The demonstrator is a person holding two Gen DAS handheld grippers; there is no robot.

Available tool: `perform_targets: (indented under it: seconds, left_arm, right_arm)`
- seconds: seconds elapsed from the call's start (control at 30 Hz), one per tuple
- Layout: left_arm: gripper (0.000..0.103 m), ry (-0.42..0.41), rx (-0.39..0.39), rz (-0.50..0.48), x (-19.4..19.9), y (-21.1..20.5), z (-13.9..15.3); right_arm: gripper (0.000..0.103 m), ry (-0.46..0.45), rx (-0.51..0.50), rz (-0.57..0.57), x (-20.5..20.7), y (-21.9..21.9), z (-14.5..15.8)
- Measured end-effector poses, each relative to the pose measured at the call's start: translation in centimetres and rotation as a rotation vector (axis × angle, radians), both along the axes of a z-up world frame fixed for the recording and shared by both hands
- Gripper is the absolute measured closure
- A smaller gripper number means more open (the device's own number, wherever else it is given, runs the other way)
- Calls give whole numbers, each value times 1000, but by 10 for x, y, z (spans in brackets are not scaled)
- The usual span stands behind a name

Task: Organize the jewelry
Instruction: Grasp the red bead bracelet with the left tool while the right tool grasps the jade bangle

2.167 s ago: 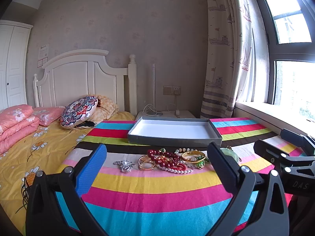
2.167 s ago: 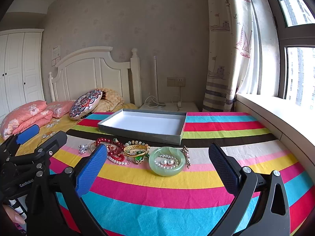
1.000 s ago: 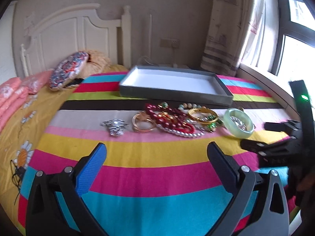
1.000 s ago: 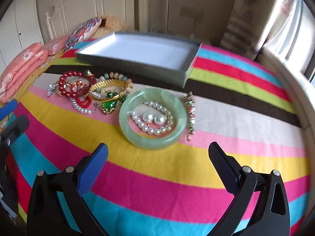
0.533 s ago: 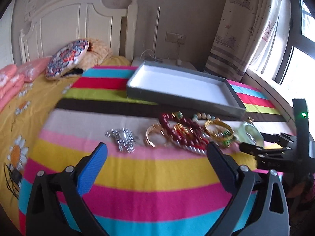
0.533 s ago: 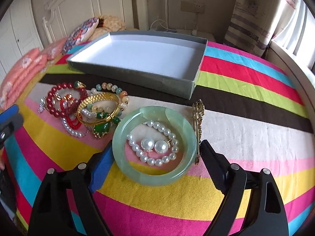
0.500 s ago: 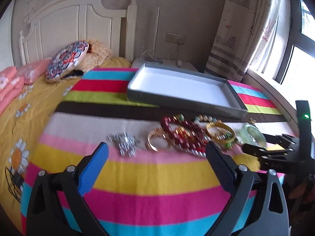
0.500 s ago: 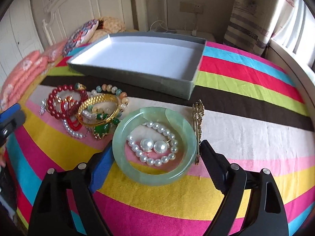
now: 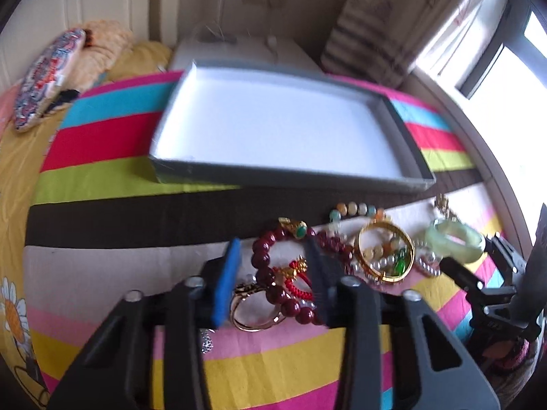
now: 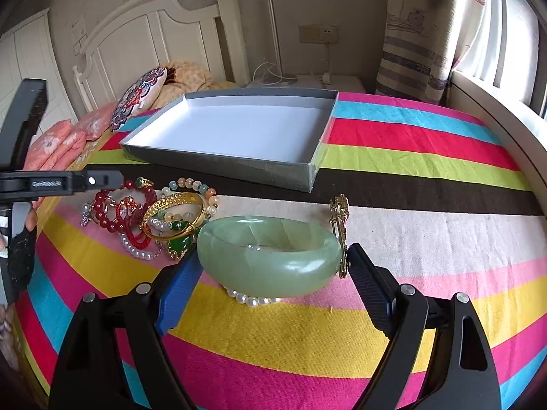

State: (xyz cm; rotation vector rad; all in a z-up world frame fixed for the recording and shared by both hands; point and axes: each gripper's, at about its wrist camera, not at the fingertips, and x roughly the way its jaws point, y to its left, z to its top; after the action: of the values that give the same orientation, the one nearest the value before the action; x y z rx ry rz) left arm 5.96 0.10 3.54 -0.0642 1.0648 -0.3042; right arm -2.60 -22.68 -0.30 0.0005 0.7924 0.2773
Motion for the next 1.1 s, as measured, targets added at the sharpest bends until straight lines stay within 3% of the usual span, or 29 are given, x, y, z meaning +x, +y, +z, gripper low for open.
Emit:
perform_targets:
  seconds: [0.17, 0.27, 0.3, 0.33, 0.37, 0.57, 0.6, 0.63, 0.67, 0.7, 0.83, 0.93, 1.0, 1.1]
  left_arm:
    - [92, 8, 44, -36, -11, -6, -8]
    - [92, -25, 56, -39, -22, -10, -3]
    - [92, -42, 60, -42, -27, -12, 0]
    - [92, -57, 56, -44, -32, -12, 4]
    - [92, -69, 52, -44, -36, -14, 7]
    - [92, -172, 33, -51, -59, -18, 41]
    - [92, -199, 21, -55, -65, -19, 50]
    - [92, -215, 19, -55, -69, -21, 56]
    - [92, -235, 17, -54, -72, -21, 62]
    - [92, -263, 14, -51, -76, -23, 71]
    - [92, -334, -22, -51, -89, -22, 97]
    - [92, -359, -38, -63, -96, -26, 108]
    - [92, -366, -37, -69, -99, -28, 111]
    - [92, -362, -47, -65, -101, -27, 111]
  right_arm:
    - [21, -25, 3, 3, -4, 0, 2]
    - [24, -51, 14, 4, -9, -2, 4]
    - [55, -58, 20, 5, -10, -3, 5]
    - [71, -69, 17, -10, -12, -4, 6]
    - [73, -64, 39, -23, -11, -9, 6]
    - [71, 19, 92, -6, -1, -15, -2]
    - [65, 39, 98, -1, 1, -15, -4]
    - [53, 50, 105, -2, 3, -16, -5]
    - [17, 55, 129, 5, 4, -17, -4]
    - [7, 38, 143, 9, 3, -17, 0]
    - [7, -66, 103, 33, -2, -9, 20]
    - [9, -42, 7, 75, 16, 12, 20]
    - [24, -5, -32, 88, 33, 20, 13]
    - [30, 37, -98, 98, 50, 29, 3]
